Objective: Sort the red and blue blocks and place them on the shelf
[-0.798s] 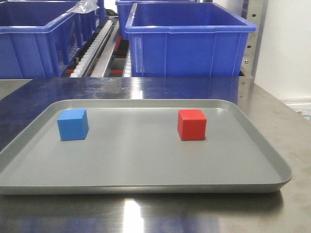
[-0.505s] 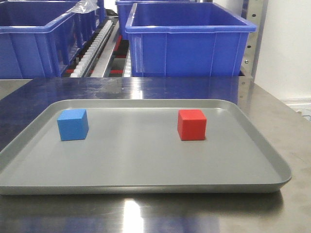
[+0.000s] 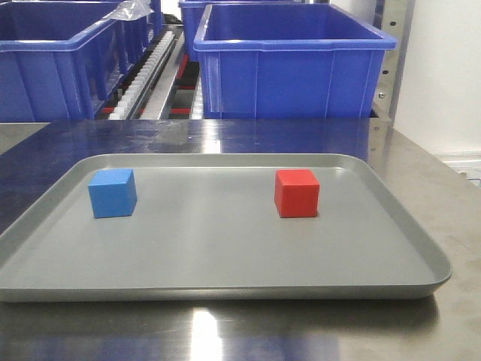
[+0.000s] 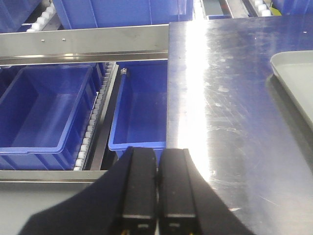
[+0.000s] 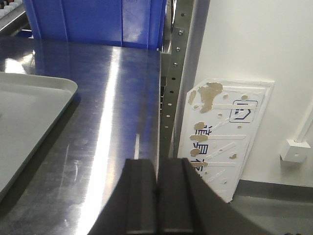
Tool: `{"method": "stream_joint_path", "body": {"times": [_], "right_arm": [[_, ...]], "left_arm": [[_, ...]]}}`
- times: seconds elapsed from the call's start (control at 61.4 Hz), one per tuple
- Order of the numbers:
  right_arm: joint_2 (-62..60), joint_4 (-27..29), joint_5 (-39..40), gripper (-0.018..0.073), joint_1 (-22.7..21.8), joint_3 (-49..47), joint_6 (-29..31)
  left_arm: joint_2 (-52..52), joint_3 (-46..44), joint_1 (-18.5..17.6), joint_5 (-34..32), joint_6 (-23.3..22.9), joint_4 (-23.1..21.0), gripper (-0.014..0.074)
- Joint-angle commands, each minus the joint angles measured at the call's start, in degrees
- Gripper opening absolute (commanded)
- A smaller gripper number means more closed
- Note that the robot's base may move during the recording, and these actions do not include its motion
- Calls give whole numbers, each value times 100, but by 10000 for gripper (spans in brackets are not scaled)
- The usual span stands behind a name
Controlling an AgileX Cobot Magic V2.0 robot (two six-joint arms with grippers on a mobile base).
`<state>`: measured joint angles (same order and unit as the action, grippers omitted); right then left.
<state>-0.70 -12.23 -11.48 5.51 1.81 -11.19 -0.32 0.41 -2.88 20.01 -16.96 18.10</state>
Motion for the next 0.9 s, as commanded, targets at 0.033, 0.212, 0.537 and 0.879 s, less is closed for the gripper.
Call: {"method": "stream_joint_path", "body": {"times": [0.033,0.212,0.537,0.879], "right_arm": [[-105,-89,476,49,13,-118,59],[-105,-89,476,49,13,-118,59],[-105,-89,476,49,13,-118,59],[-105,-95,476,49,13,-118,59]], "left_arm": [[-91,255,-3,-359,-22,30,133],[-91,255,-3,-359,-22,30,133],[-91,255,-3,-359,-22,30,133],[-91,255,-3,-359,-22,30,133]]}}
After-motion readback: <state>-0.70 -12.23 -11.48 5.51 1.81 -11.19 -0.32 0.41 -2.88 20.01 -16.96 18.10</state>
